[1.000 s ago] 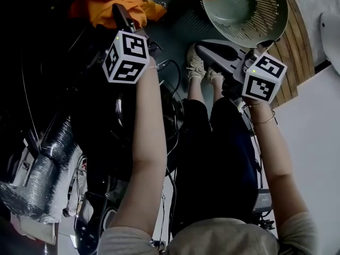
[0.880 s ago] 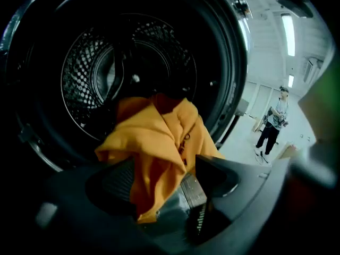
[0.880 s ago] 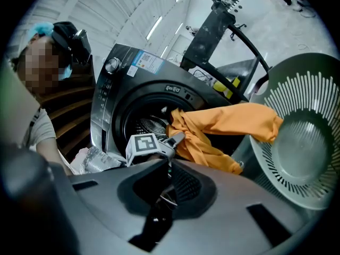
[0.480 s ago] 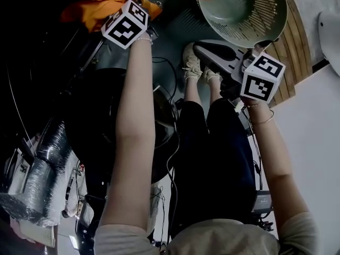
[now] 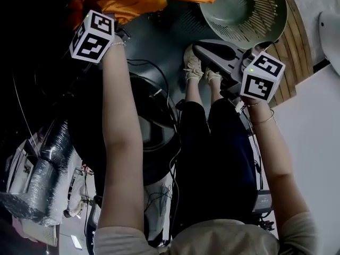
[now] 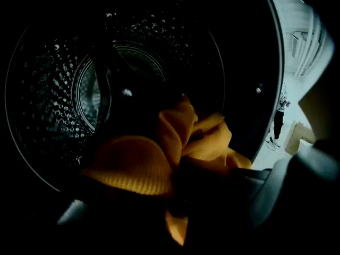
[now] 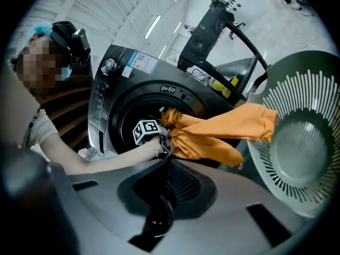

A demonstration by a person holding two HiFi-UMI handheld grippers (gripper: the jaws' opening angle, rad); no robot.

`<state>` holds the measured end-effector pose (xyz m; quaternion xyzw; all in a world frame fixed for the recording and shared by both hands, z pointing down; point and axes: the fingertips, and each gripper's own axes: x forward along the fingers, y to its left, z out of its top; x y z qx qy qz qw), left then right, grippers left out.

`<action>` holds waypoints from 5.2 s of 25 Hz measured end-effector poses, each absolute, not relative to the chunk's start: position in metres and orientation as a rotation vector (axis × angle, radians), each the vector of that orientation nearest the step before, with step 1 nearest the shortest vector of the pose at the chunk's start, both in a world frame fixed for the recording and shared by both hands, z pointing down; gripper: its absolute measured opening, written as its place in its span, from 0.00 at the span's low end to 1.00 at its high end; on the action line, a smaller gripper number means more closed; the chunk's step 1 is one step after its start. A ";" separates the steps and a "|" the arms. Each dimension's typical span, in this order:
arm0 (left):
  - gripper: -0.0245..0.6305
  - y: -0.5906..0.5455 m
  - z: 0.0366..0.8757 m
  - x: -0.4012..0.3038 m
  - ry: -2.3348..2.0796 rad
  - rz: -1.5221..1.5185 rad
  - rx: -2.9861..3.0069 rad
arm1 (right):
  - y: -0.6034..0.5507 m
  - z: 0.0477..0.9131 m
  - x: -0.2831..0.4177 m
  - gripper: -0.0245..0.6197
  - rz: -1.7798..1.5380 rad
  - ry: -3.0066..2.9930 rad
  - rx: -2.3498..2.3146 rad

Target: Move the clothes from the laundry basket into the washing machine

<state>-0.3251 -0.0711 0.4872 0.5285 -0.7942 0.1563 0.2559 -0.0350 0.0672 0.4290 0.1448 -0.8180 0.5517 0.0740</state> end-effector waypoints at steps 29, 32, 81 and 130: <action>0.68 -0.033 0.562 -0.243 -1.873 0.311 1.319 | 0.072 0.432 -0.031 0.07 1.666 -2.455 0.443; 0.68 -0.043 0.570 -0.252 -1.884 0.384 1.310 | 0.076 0.438 -0.029 0.07 1.672 -2.442 0.447; 0.59 -0.013 0.584 -0.262 -1.894 0.334 1.188 | 0.079 0.436 -0.041 0.07 1.701 -2.436 0.431; 0.10 -0.089 0.529 -0.376 -2.226 0.645 1.420 | 0.072 0.441 -0.050 0.07 1.701 -2.464 0.419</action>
